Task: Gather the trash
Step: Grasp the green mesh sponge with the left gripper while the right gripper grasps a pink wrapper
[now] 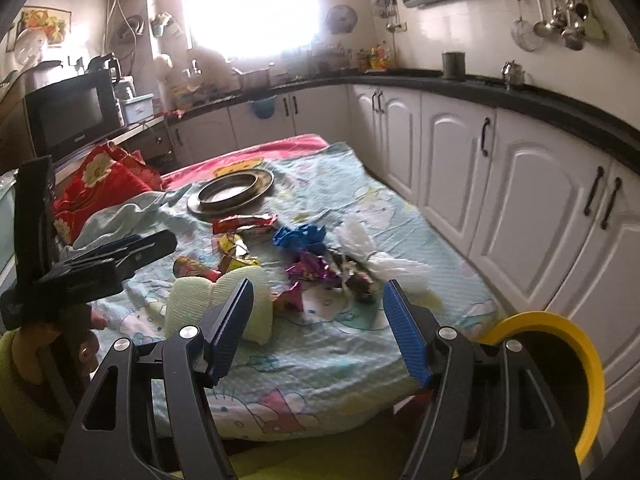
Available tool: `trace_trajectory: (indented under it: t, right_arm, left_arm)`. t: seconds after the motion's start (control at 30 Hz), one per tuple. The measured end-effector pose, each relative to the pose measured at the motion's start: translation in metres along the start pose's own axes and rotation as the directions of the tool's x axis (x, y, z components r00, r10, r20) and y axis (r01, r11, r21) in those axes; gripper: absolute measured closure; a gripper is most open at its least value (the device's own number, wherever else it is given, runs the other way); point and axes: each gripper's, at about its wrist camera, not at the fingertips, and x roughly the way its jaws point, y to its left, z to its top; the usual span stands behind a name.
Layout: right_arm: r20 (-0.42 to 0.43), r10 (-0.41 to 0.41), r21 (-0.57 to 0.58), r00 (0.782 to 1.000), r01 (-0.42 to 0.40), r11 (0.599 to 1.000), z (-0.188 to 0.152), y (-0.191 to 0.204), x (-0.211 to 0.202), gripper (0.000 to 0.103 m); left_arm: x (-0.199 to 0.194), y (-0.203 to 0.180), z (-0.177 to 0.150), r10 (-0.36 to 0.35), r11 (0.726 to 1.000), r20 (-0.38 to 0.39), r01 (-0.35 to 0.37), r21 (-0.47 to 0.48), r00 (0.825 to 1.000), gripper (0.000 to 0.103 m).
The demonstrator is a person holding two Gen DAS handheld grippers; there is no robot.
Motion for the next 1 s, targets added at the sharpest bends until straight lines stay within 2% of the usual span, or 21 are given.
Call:
trace_trajectory:
  t: [0.13,0.27,0.5,0.63,0.77,0.8,0.87,0.93,1.0]
  right_arm:
    - [-0.055,0.036,0.003,0.998,-0.036,0.999,0.002,0.004,0.027,0.039]
    - [-0.106,0.054,0.005,0.993,-0.054,0.999,-0.001,0.004,0.054,0.045]
    - [-0.174,0.087,0.023,0.981,-0.084,0.996,-0.005,0.003,0.091,0.049]
    - [-0.206,0.106,0.054,0.973,-0.097,0.994,-0.008,0.000,0.107,0.053]
    - [-0.229,0.164,0.114,0.959,-0.141,0.983,-0.011,-0.006,0.120,0.064]
    - [-0.233,0.172,0.122,0.957,-0.147,0.982,-0.011,-0.007,0.121,0.066]
    - [-0.242,0.196,0.134,0.950,-0.167,0.977,-0.012,-0.007,0.124,0.079]
    - [-0.250,0.217,0.137,0.944,-0.187,0.973,-0.014,-0.006,0.125,0.088]
    - [-0.252,0.216,0.121,0.943,-0.190,0.974,-0.014,-0.002,0.125,0.089]
  left_arm:
    - [0.009,0.015,-0.009,-0.016,0.999,-0.057,0.014,-0.036,0.998,0.011]
    - [0.019,0.028,-0.021,-0.044,0.997,-0.112,0.036,-0.070,0.993,0.011]
    - [0.038,0.037,-0.034,-0.129,0.986,-0.178,0.107,-0.128,0.976,0.011]
    - [0.047,0.037,-0.042,-0.153,0.981,-0.207,0.123,-0.151,0.966,0.011]
    - [0.050,0.036,-0.047,-0.162,0.979,-0.217,0.130,-0.156,0.963,0.012]
    - [0.050,0.035,-0.047,-0.166,0.979,-0.216,0.135,-0.154,0.962,0.015]
    - [0.049,0.034,-0.048,-0.174,0.978,-0.216,0.143,-0.153,0.961,0.019]
    - [0.049,0.034,-0.048,-0.175,0.978,-0.217,0.143,-0.153,0.960,0.025]
    - [0.048,0.034,-0.049,-0.179,0.977,-0.219,0.147,-0.157,0.959,0.031]
